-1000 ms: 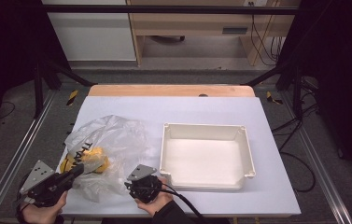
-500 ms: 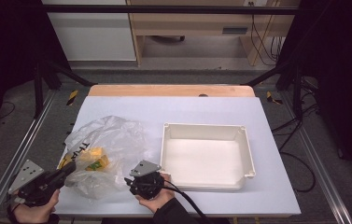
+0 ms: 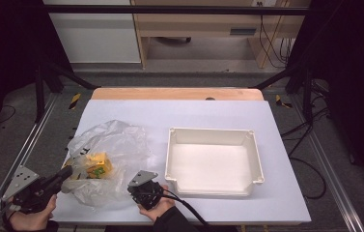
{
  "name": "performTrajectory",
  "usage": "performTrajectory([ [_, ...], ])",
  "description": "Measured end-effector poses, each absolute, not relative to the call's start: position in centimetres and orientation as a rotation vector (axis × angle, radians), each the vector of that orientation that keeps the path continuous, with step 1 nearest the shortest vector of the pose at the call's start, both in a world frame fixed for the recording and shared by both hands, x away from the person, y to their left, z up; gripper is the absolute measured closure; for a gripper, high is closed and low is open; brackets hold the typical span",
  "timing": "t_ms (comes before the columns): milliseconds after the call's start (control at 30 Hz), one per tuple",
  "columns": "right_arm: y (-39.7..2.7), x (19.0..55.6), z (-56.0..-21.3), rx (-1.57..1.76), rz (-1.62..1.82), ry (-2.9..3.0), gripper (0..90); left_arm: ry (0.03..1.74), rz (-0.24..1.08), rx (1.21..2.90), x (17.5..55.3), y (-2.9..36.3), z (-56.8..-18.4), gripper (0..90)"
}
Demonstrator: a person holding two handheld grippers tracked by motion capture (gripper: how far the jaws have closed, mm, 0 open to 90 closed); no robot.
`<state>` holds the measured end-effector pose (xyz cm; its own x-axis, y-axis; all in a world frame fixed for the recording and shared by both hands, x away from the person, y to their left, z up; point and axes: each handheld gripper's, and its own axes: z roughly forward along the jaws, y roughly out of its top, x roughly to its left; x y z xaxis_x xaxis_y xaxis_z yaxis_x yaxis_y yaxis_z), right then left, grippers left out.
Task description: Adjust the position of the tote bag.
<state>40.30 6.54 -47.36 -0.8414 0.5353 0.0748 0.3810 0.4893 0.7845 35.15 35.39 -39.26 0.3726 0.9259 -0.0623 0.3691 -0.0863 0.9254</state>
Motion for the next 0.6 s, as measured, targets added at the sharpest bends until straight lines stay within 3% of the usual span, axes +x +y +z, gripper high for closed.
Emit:
performTrajectory([
  [500,7.7,40.4,-48.3,0.82,1.21,2.567,90.0,1.274,0.712,1.649,36.5,36.6,-41.9,89.9],
  [600,7.8,40.5,-48.4,0.818,1.197,2.575,85.5,1.278,0.705,1.65,36.5,36.7,-42.0,89.8],
])
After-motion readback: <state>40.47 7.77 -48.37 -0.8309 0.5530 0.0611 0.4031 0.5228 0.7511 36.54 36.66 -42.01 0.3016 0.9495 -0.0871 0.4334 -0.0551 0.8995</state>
